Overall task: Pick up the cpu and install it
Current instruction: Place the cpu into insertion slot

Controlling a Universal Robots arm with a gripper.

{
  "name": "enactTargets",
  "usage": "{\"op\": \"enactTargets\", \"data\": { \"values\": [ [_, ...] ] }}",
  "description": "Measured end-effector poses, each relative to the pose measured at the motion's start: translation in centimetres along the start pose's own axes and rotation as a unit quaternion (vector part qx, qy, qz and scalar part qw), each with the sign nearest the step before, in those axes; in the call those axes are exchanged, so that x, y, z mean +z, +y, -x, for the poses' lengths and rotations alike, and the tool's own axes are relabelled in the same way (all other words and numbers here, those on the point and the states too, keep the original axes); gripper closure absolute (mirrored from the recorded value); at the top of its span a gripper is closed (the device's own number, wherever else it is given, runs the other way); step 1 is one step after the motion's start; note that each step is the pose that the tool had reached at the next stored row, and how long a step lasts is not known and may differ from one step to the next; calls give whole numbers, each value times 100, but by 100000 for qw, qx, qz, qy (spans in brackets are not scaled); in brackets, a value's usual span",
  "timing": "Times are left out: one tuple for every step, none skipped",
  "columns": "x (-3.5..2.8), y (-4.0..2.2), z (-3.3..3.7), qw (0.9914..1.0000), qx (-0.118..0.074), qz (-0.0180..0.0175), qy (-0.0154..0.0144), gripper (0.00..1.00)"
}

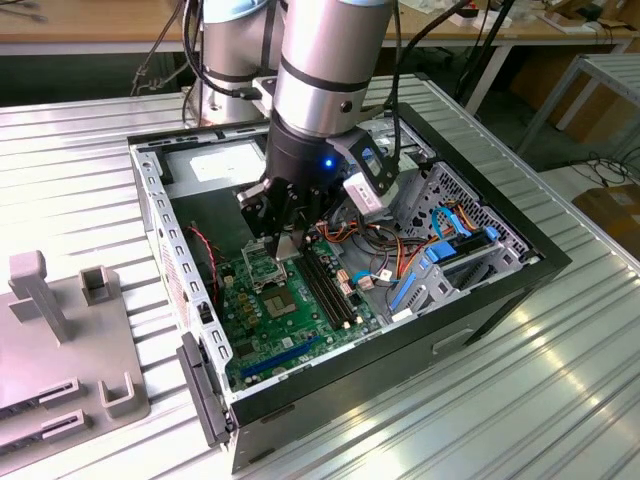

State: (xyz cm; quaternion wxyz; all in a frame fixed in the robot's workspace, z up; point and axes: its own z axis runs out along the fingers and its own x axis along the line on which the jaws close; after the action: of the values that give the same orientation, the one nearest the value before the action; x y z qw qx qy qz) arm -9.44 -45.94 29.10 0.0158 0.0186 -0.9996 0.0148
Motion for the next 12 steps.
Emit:
{"op": "enactTargets", "data": {
  "values": [
    [19, -10, 0, 100000, 0, -8, 6, 59],
    [44, -20, 1, 100000, 2, -2, 0, 59],
    [65, -23, 0, 100000, 8, -1, 1, 59],
    [87, -24, 1, 100000, 13, -2, 4, 59],
    [105, -24, 2, 100000, 12, -2, 2, 59],
    [125, -23, 3, 100000, 3, 4, 0, 59],
    [144, -23, 4, 100000, 2, 0, 2, 59],
    [162, -23, 4, 100000, 4, -4, 2, 59],
    [179, -23, 5, 100000, 4, -2, 2, 59],
    [206, -22, 6, 100000, 4, -4, 3, 59],
    [238, -21, 7, 100000, 3, -7, 5, 59],
    [270, -20, 8, 100000, 4, -6, 8, 59]
  ]
}}
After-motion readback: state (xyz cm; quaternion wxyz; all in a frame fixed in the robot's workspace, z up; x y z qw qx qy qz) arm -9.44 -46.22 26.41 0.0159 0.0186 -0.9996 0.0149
